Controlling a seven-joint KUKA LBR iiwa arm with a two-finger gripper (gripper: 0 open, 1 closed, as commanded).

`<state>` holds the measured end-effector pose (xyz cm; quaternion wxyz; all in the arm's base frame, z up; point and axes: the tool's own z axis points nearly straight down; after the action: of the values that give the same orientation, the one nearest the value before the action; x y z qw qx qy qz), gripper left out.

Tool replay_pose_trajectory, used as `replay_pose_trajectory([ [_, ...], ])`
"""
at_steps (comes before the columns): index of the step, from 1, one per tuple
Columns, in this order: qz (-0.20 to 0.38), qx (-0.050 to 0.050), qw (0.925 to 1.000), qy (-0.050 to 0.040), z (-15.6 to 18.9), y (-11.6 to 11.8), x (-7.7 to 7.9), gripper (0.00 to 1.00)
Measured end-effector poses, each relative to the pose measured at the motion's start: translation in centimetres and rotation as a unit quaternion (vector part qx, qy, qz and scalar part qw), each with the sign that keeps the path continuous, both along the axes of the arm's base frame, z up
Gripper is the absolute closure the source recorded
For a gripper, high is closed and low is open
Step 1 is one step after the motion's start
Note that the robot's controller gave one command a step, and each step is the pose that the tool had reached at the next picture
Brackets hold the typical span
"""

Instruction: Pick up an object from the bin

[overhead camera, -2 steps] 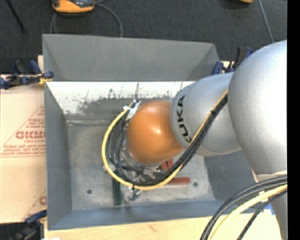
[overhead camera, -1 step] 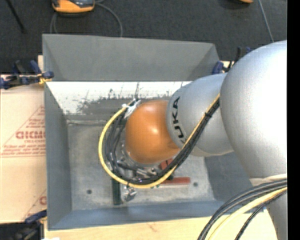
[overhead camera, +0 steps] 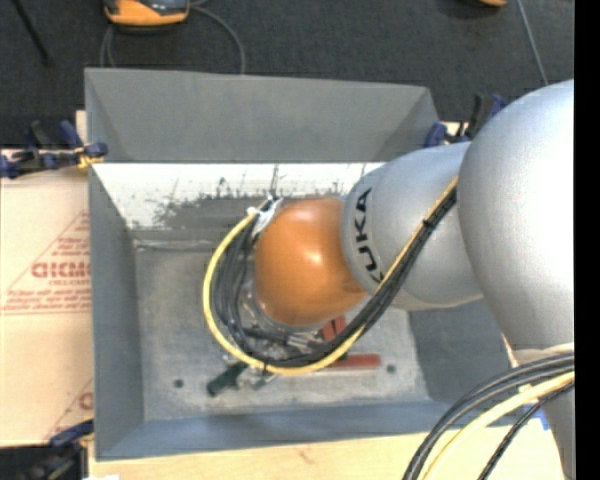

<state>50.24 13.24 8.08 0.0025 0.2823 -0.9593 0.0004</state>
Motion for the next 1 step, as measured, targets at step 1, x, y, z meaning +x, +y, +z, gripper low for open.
replay_pose_trajectory([
  [1,0.0,0.0,1.0,0.0,0.0,0.0,0.0,1.0],
])
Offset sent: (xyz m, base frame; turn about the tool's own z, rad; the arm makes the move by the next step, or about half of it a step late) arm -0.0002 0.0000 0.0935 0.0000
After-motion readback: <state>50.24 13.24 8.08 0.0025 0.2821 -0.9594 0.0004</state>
